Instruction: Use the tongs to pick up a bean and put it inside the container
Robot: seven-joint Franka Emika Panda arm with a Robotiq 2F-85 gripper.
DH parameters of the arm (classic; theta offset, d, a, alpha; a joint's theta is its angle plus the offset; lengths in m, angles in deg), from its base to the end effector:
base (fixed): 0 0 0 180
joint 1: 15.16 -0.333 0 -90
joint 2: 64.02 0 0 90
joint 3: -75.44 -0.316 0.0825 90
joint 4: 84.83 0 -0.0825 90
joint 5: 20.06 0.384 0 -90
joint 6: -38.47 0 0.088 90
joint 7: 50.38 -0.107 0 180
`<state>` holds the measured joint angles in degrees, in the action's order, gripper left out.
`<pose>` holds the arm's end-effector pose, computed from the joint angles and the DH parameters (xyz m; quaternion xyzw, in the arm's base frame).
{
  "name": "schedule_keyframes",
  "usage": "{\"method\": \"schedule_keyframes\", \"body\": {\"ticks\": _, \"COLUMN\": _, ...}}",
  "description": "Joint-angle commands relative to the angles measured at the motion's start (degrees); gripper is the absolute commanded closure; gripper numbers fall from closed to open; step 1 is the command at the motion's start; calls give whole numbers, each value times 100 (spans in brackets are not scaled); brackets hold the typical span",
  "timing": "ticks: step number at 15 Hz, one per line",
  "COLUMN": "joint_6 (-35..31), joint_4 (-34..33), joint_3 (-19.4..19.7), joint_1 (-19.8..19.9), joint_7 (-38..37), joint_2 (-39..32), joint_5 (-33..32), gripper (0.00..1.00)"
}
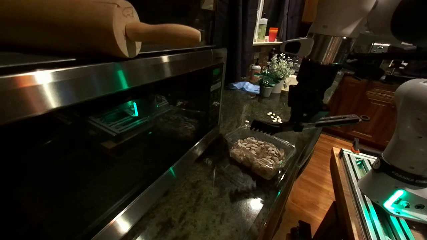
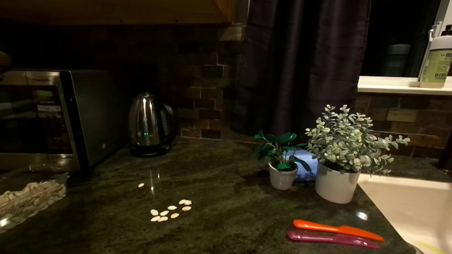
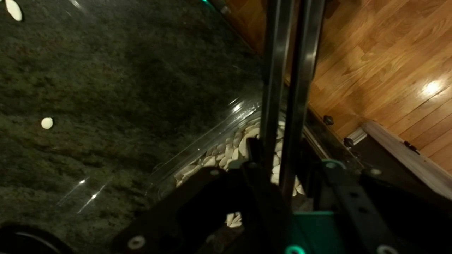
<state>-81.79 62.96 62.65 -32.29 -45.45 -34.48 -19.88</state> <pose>0.3347 0.1926 0.4309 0.9568 0.2854 0.0228 0.0497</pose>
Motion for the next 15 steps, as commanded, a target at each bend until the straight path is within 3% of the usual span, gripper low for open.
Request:
{"method": "schedule_keyframes", "body": {"ticks": 1, "joint_6": -68, "joint_4": -255, "joint_3": 43, "joint_1": -45, "joint_7": 222, "joint_2": -384, "joint_5": 44, "gripper": 93}}
{"method": "schedule_keyframes", "body": {"ticks": 12, "joint_6": -80, "joint_4": -495, "joint_3": 22, "joint_1": 34, "joint_7": 225, "joint_2": -813, "joint_5": -6, "gripper": 93}}
{"method": "schedule_keyframes", "body": {"ticks": 13, "joint_6": -78, "joint_4": -503, "joint_3": 15, "joint_1": 45, "joint_7": 190, "joint_2": -827, "joint_5": -14, "gripper": 60}}
{"method": "schedule_keyframes", "body": {"ticks": 14, "joint_6": -97, "joint_4": -494, "joint_3": 18, "joint_1": 37, "joint_7": 257, "joint_2": -828, "joint_5": -41, "gripper": 91}}
{"method": "schedule_keyframes", "body": {"ticks": 15, "joint_6": -73, "joint_4": -503, "joint_3": 11, "joint_1": 36, "joint_7": 254, "joint_2": -832, "joint_5": -52, "gripper": 90}}
